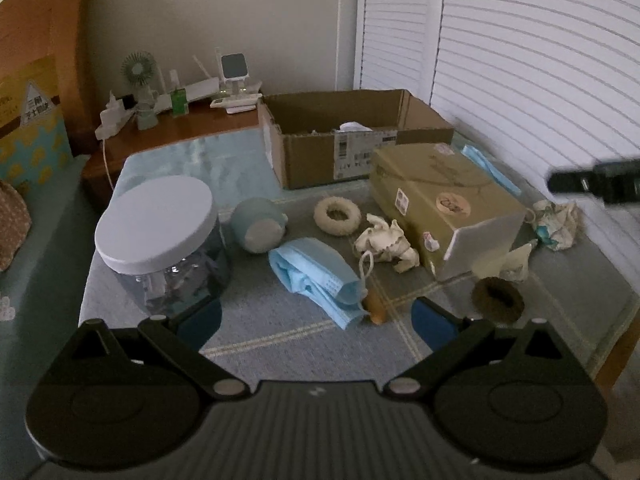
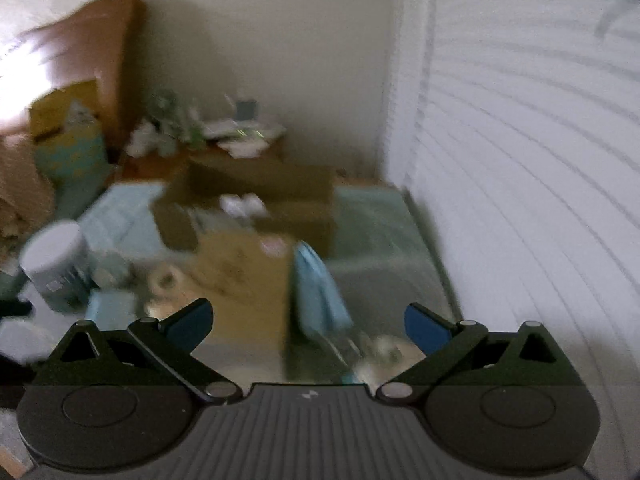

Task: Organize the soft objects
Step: 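Lower the left tool onto the light blue face mask and close it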

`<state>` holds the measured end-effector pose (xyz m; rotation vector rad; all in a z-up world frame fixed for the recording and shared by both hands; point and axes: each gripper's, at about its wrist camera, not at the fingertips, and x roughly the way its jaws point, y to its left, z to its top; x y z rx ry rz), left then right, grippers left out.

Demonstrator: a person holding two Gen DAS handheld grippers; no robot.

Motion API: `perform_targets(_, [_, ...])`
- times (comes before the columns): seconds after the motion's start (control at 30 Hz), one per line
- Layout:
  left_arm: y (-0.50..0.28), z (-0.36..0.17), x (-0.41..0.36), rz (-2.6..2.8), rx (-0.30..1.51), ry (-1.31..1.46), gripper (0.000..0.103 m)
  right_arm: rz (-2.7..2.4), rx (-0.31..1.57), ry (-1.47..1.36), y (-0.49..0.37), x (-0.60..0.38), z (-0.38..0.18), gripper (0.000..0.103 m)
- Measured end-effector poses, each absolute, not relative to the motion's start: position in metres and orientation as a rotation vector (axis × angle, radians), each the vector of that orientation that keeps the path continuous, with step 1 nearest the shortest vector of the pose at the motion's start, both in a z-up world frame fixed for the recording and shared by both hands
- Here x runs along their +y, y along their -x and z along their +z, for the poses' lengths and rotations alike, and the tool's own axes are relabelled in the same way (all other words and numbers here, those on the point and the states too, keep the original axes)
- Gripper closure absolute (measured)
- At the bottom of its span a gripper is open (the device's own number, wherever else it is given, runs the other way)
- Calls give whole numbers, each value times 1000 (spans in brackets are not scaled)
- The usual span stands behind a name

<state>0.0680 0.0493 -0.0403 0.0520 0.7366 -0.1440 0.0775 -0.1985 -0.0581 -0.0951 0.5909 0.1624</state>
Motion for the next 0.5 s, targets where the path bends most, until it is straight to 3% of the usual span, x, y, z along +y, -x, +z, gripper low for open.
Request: perform_targets(0.5, [-87, -50, 45, -159, 749, -66, 3, 54, 812, 63, -104, -229, -130, 0])
